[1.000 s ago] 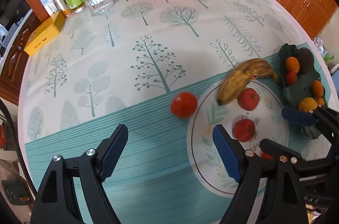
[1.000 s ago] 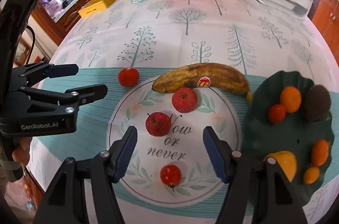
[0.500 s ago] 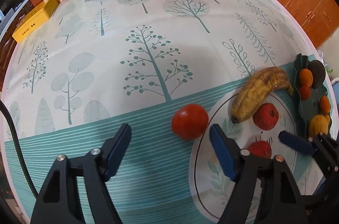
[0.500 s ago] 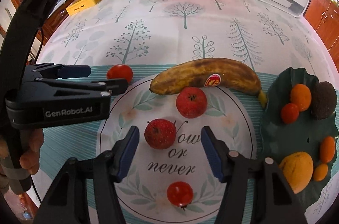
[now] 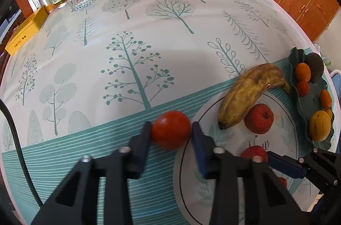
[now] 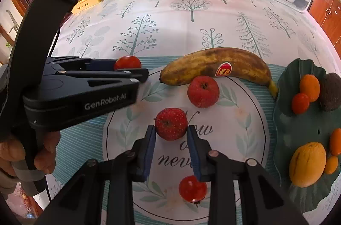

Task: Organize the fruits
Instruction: 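Grasp the red tomato with the left tool while the right tool grasps the strawberry, then carry the tomato and the strawberry over the green plate with both tools, then lower both fruits onto the green plate and open both tools, then withdraw both tools from the green plate toward the white plate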

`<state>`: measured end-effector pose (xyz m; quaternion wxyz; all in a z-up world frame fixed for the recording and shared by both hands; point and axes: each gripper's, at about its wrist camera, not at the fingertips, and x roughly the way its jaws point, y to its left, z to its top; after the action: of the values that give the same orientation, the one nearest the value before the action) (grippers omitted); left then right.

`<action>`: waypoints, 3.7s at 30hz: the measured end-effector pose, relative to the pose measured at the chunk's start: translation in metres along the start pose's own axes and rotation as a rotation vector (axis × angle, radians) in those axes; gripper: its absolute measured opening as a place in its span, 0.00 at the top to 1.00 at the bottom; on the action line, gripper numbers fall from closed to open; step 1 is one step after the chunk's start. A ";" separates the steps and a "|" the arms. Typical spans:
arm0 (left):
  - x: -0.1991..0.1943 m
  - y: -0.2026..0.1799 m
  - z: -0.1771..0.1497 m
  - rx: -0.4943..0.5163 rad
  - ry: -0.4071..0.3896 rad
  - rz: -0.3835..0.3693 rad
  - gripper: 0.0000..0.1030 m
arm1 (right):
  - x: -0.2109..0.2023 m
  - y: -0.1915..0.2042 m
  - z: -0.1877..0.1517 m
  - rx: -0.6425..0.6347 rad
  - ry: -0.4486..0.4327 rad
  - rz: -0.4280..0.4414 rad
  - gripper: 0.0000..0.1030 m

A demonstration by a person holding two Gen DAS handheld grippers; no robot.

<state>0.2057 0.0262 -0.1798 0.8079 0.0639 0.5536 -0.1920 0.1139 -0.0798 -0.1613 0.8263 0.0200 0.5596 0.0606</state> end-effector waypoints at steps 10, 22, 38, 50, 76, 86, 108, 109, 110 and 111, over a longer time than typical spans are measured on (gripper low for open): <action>-0.039 0.005 -0.003 -0.047 -0.056 -0.020 0.68 | -0.023 -0.010 -0.009 0.062 -0.040 0.071 0.72; -0.081 -0.022 -0.033 -0.054 -0.023 -0.014 0.68 | -0.070 -0.030 -0.025 0.095 -0.106 0.118 0.72; -0.097 -0.146 -0.026 0.036 -0.010 -0.066 0.68 | -0.144 -0.121 -0.046 0.121 -0.187 0.064 0.72; -0.076 -0.237 0.028 0.038 -0.041 -0.085 0.68 | -0.164 -0.235 -0.029 0.108 -0.214 -0.016 0.72; -0.011 -0.285 0.033 0.009 0.043 -0.008 0.66 | -0.099 -0.285 -0.019 0.077 -0.075 0.030 0.71; -0.028 -0.275 0.029 0.008 0.002 0.036 0.33 | -0.101 -0.274 -0.021 0.037 -0.081 0.009 0.71; -0.066 -0.254 0.010 -0.007 -0.042 0.079 0.22 | -0.120 -0.250 -0.033 0.060 -0.101 0.011 0.71; -0.068 -0.252 0.008 -0.005 -0.041 0.082 0.22 | -0.121 -0.248 -0.034 0.061 -0.100 0.013 0.71; -0.070 -0.250 0.007 -0.005 -0.040 0.084 0.22 | -0.122 -0.247 -0.035 0.064 -0.100 0.015 0.71; -0.072 -0.248 0.005 -0.004 -0.040 0.086 0.22 | -0.124 -0.245 -0.036 0.067 -0.101 0.015 0.71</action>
<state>0.0933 -0.1862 -0.0843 0.8264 0.0822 0.5344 -0.1570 0.0544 -0.3389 -0.0852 0.8519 0.0550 0.5187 0.0471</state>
